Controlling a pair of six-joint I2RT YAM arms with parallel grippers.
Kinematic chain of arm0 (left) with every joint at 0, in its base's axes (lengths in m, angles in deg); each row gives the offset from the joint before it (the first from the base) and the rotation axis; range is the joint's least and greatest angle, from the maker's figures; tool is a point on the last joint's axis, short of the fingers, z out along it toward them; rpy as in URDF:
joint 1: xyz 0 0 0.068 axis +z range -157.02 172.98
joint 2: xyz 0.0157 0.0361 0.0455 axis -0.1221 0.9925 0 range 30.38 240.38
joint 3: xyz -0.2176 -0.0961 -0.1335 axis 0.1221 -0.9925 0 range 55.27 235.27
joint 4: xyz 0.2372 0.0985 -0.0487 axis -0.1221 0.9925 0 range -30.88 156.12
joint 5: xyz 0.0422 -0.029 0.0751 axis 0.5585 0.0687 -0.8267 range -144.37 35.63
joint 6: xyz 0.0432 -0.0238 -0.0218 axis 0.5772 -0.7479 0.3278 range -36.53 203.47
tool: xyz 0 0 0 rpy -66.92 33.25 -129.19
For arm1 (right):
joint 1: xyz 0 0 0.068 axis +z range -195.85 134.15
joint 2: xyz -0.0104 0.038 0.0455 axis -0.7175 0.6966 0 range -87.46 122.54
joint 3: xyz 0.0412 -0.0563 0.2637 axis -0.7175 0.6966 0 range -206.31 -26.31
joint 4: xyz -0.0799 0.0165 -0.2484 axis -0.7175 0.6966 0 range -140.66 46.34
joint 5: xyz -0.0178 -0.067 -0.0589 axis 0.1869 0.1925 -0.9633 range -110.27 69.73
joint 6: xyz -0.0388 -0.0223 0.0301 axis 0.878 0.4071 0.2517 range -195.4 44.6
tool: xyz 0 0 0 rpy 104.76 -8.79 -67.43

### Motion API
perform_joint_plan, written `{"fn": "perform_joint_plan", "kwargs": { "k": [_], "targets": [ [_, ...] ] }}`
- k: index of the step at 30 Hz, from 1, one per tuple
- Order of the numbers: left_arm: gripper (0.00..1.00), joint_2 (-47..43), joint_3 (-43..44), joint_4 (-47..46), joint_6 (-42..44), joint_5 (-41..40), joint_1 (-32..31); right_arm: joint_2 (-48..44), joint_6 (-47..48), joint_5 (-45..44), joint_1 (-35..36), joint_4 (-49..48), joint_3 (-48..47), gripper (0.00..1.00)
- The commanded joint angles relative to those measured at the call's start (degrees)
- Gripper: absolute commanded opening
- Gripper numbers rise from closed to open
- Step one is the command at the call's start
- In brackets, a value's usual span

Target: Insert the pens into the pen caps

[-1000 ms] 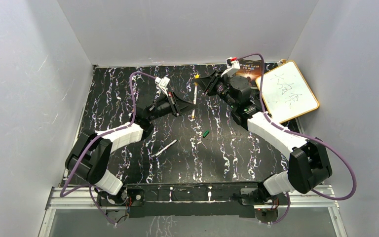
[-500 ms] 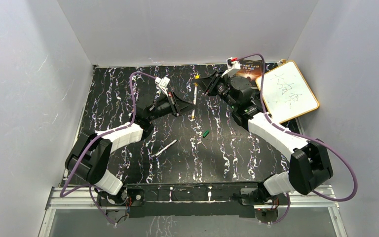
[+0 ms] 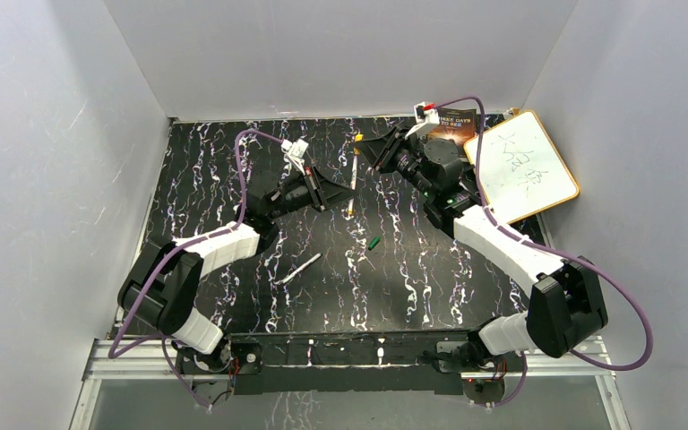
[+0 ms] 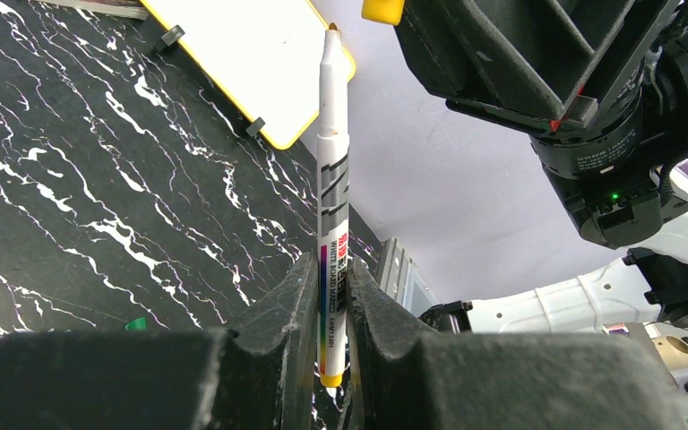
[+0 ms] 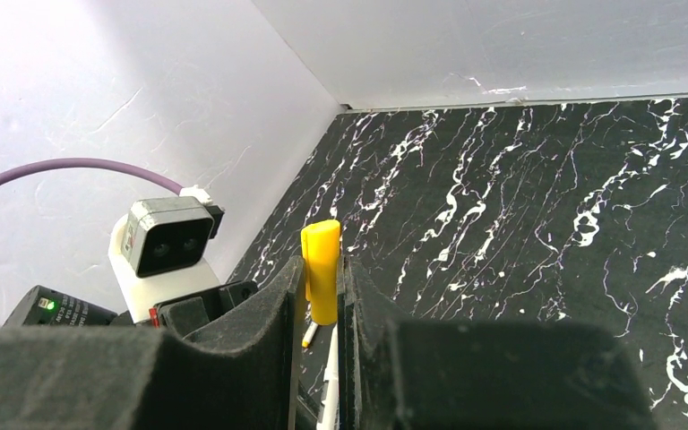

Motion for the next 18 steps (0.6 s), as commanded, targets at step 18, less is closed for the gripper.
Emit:
{"fn": "perform_joint_plan", "kwargs": {
  "k": [18],
  "targets": [
    [0.0,-1.8,2.8,-1.9,1.6,0.8,-0.1,1.6,-0.2,1.3,-1.4,-4.8,-1.3,0.0]
  ]
}}
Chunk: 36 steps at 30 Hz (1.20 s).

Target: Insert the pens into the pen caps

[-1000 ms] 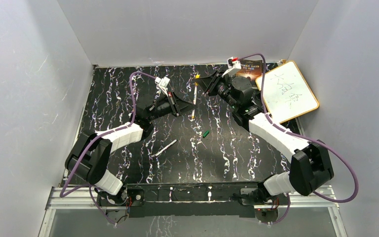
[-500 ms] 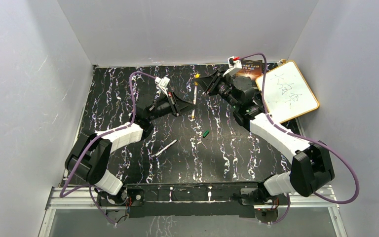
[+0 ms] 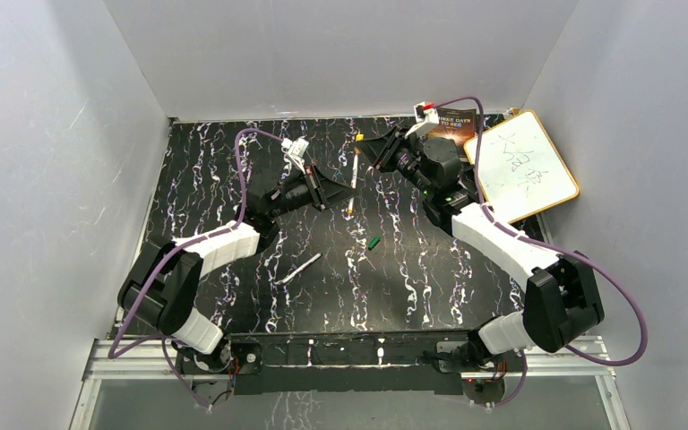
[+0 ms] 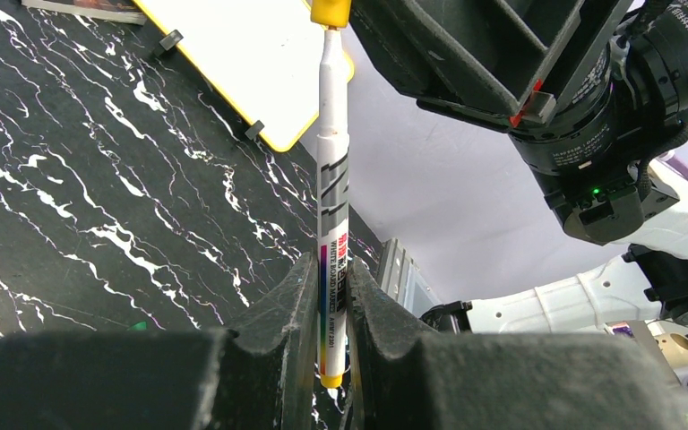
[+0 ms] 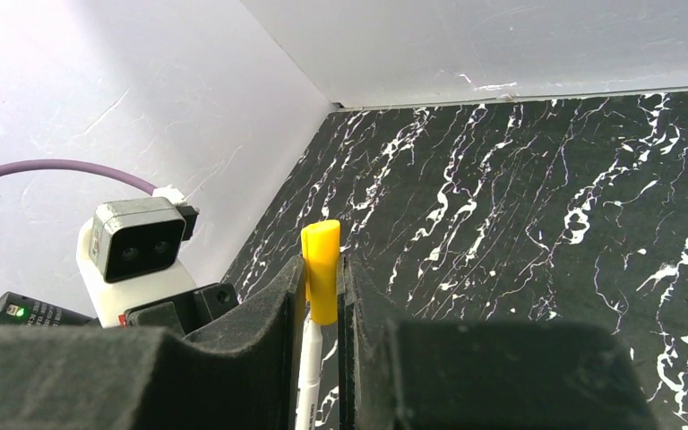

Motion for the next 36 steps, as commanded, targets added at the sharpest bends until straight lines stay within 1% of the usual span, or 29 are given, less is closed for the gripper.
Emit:
{"fn": "perform_joint_plan", "kwargs": {
  "k": [1,19,27,36],
  "targets": [
    [0.0,-1.9,2.1,-2.2,1.1,0.6,-0.1,-0.1,0.1,0.9,-0.5,-4.3,-1.3,0.0],
    [0.0,-1.3,3.0,-1.4,1.8,0.9,-0.1,0.0,-1.1,5.4,-0.6,-4.4,-0.4,0.0],
    [0.0,-1.2,3.5,-0.5,2.7,2.6,-0.1,1.5,-1.6,8.4,-0.7,-4.6,-1.2,0.0],
    [0.0,-1.2,3.6,0.5,3.4,2.6,-0.1,1.1,-2.5,9.3,-0.7,-5.3,-0.8,0.0]
  ]
}}
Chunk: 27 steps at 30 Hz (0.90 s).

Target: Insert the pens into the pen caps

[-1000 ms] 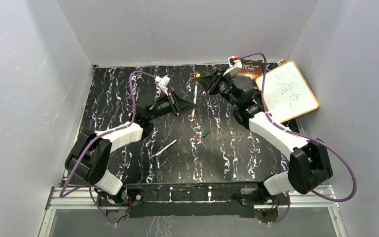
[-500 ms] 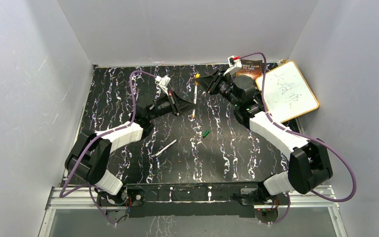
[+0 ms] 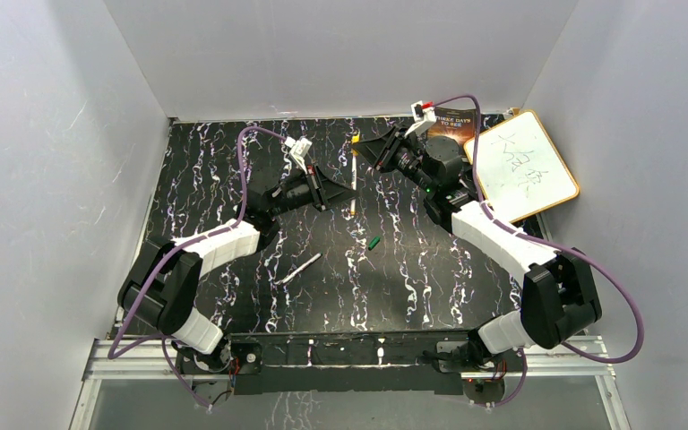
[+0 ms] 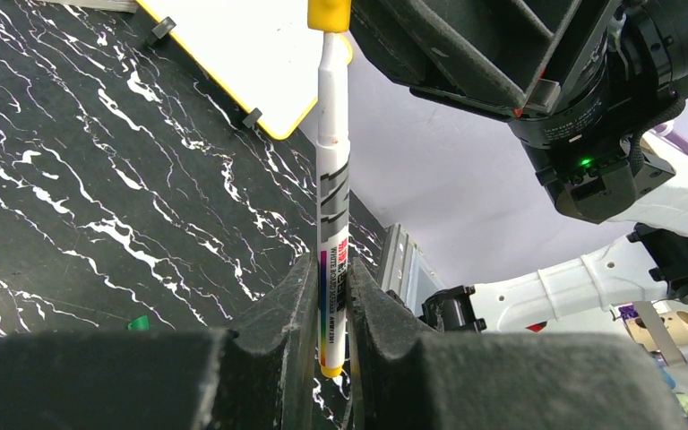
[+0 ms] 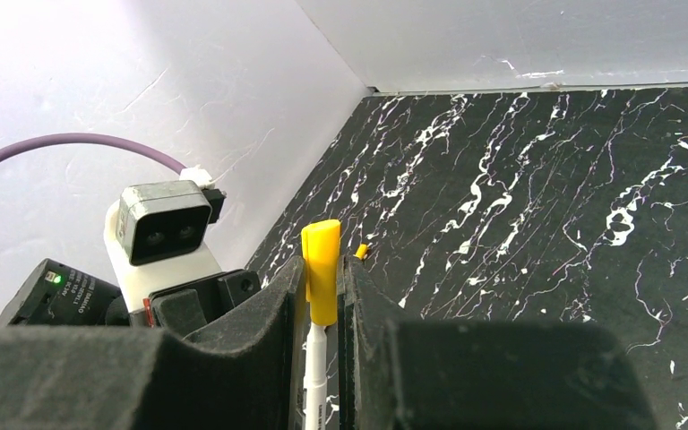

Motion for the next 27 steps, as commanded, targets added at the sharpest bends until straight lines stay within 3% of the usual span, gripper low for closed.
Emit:
{"fn": "perform_joint_plan", "kwargs": {
  "k": [1,21,27],
  "targets": [
    [0.0,-1.2,2.5,-1.6,1.5,0.6,-0.1,-0.2,-0.6,2.6,0.2,-2.9,-0.7,0.0],
    [0.0,-0.4,3.2,-1.1,1.0,1.6,0.2,-2.4,-0.9,5.0,0.0,-4.0,0.6,0.0],
    [0.0,-0.3,4.2,-0.5,0.8,2.9,1.9,-3.5,1.9,7.6,0.0,-0.4,0.9,0.0]
  ]
}}
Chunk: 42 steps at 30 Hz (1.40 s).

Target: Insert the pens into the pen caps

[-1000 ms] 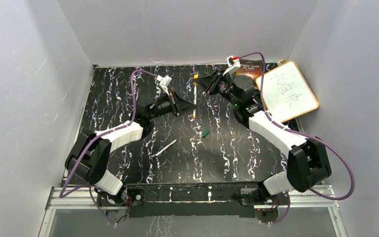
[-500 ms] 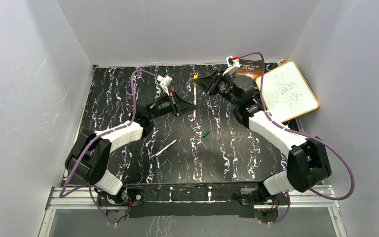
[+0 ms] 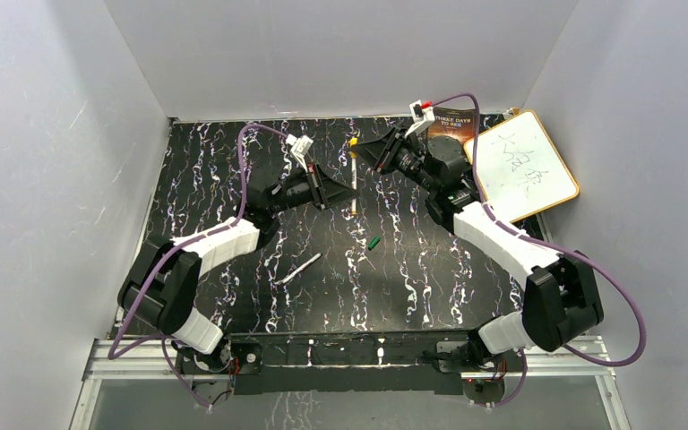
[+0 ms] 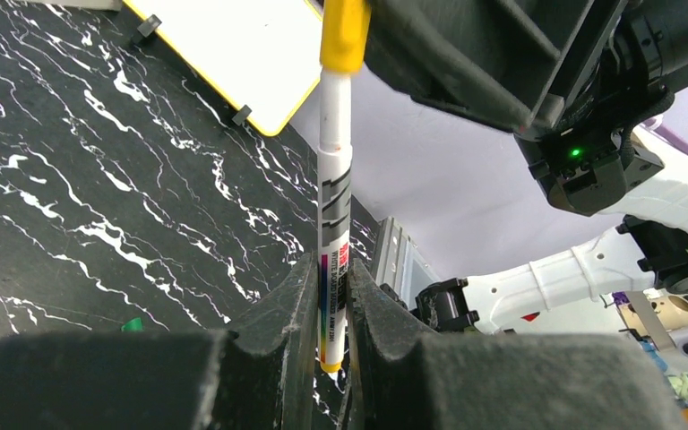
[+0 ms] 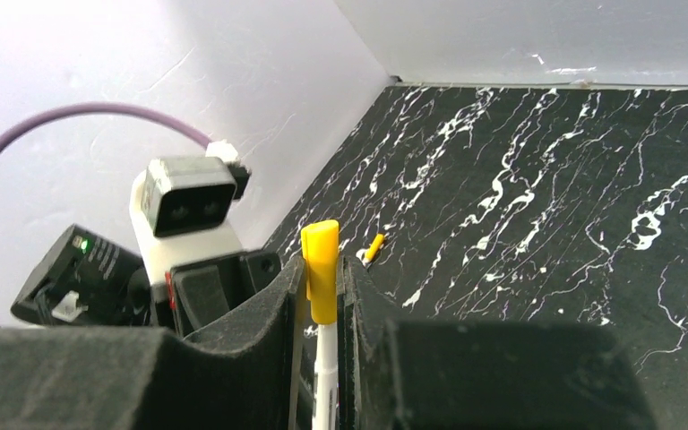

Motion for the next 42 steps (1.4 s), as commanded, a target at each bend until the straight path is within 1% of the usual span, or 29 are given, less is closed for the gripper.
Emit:
{"fn": "perform_joint_plan", "kwargs": {
  "k": [1,9,14,20,27,30,37,42],
  "targets": [
    [0.0,-0.3,3.5,-1.2,0.7,1.1,1.6,-3.3,2.3,4.3,0.3,0.9,1.1,0.0],
    [0.0,0.3,5.8,0.4,2.7,5.6,3.1,-5.1,5.4,3.2,0.3,4.1,1.9,0.0],
    [0.0,-0.6,7.3,4.3,6.4,4.7,3.7,-5.1,5.4,4.6,0.3,4.3,1.8,0.0],
    [0.0,0.4,10.8,4.5,7.3,4.2,5.1,-5.4,4.9,6.0,0.2,3.2,4.8,0.0],
    [0.0,2.9,14.7,0.9,4.9,3.9,7.2,-6.4,5.6,6.4,0.4,3.6,7.6,0.0],
    [0.0,3.8,16.1,0.8,4.7,4.2,7.8,-7.0,5.7,6.9,0.4,3.7,8.5,0.0],
    [0.0,3.9,16.8,-0.7,5.9,11.2,8.2,-8.8,7.4,5.3,0.3,4.8,7.9,0.0],
    [0.0,2.4,16.6,1.7,9.5,14.3,8.2,-8.9,8.2,4.3,0.4,5.3,6.5,0.0]
  ]
}}
